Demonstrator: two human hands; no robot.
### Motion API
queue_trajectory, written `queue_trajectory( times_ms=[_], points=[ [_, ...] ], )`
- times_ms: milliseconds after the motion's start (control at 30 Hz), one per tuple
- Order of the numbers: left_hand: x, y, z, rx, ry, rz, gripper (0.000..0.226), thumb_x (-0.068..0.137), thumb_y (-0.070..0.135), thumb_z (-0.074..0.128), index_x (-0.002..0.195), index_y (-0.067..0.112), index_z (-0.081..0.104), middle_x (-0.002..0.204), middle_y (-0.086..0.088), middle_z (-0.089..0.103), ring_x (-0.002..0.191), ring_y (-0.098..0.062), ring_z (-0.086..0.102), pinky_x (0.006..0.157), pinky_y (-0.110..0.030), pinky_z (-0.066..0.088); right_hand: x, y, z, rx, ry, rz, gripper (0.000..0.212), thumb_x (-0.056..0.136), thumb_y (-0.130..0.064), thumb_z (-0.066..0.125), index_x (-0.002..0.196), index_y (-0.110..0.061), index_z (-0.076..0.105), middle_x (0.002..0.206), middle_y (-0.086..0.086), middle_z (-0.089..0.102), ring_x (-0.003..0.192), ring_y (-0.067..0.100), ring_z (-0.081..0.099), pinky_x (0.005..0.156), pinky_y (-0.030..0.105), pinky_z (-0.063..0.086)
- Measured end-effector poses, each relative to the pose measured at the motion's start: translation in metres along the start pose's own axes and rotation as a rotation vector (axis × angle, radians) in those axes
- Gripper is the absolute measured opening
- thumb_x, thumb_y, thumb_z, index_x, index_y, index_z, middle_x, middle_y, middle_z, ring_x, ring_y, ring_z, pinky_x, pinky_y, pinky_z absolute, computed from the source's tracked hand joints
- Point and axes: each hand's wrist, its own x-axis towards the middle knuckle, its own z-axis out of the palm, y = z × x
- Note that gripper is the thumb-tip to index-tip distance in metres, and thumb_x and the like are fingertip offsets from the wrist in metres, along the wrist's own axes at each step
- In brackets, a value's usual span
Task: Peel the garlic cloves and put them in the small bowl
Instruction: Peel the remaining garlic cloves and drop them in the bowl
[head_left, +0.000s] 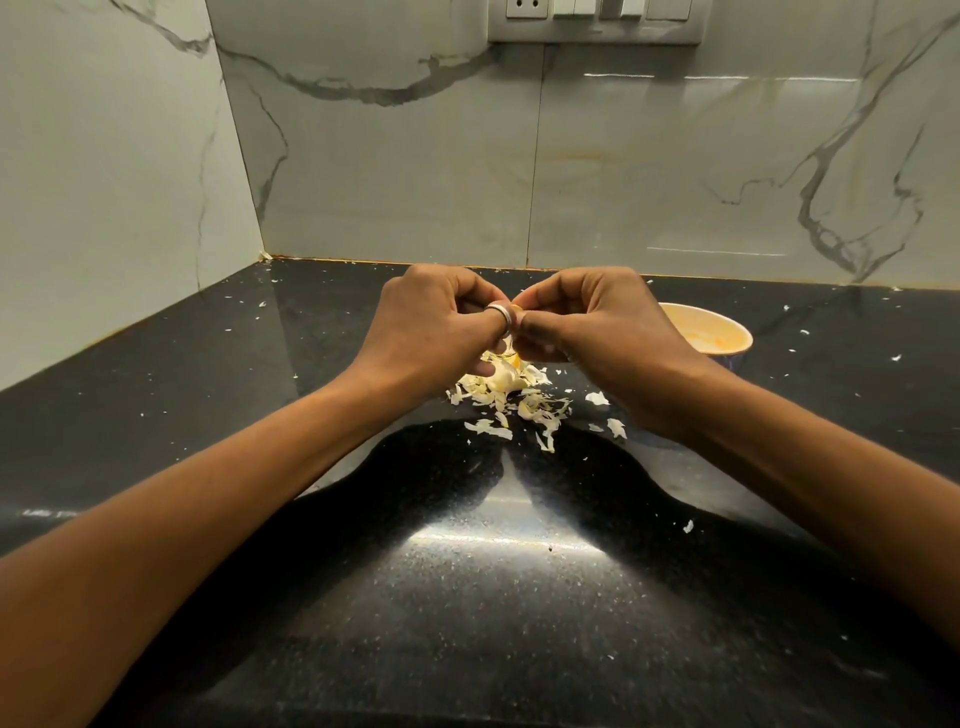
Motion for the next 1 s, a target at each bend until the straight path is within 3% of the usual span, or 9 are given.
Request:
queue_trajectory(
  times_ms=[200,433,700,833,1000],
  points=[
    [-0.0012,0.0000,-0.0007,-0.008,-0.041,-0.025,0.007,0.093,0.009,0.068,0.092,0.007,0.074,0.074,-0.008,0.073,0.067,-0.015,0.074,0.058,-0.032,0.062,0.0007,0.0027,0.0005,-0.183,0.023,-0.083,0.006,0.090,-0.010,0.074,0.096,-0.011,0.074,0.084,0.006,0.077,0.080,0.017,0.075,0.082,0.041,0.062],
    [-0.0028,0.0030,-0.0022,-0.045,-0.084,-0.057,0.008,0.094,0.009,0.067,0.091,0.005,0.073,0.074,-0.009,0.071,0.065,-0.014,0.071,0.056,-0.030,0.060,-0.0021,0.0007,-0.0003,-0.200,0.022,-0.089,0.005,0.090,-0.009,0.073,0.094,-0.012,0.074,0.084,0.006,0.076,0.080,0.017,0.075,0.083,0.042,0.062],
    [-0.0056,0.0037,0.0017,0.080,-0.003,0.010,0.011,0.091,0.006,0.066,0.084,0.007,0.074,0.062,-0.005,0.071,0.055,-0.015,0.072,0.055,-0.032,0.062,-0.0058,-0.0014,0.0046,-0.293,0.053,-0.160,0.007,0.090,-0.010,0.073,0.088,-0.016,0.075,0.075,0.000,0.076,0.073,0.011,0.072,0.081,0.044,0.060],
    [-0.0053,0.0027,0.0019,-0.019,-0.012,-0.069,0.020,0.091,0.005,0.064,0.075,0.013,0.072,0.062,-0.006,0.069,0.058,-0.021,0.072,0.058,-0.034,0.062,-0.0053,0.0006,0.0037,-0.226,0.040,-0.131,0.008,0.090,-0.008,0.073,0.088,-0.016,0.074,0.078,0.003,0.076,0.077,0.015,0.074,0.082,0.046,0.061],
    [-0.0075,0.0075,0.0053,-0.194,-0.028,-0.188,0.022,0.095,0.001,0.058,0.077,0.004,0.069,0.061,-0.006,0.064,0.054,-0.012,0.064,0.052,-0.022,0.055,-0.0039,0.0043,0.0034,-0.173,0.029,-0.091,0.005,0.090,-0.008,0.073,0.092,-0.012,0.074,0.080,0.005,0.076,0.079,0.018,0.075,0.083,0.047,0.061]
  ],
)
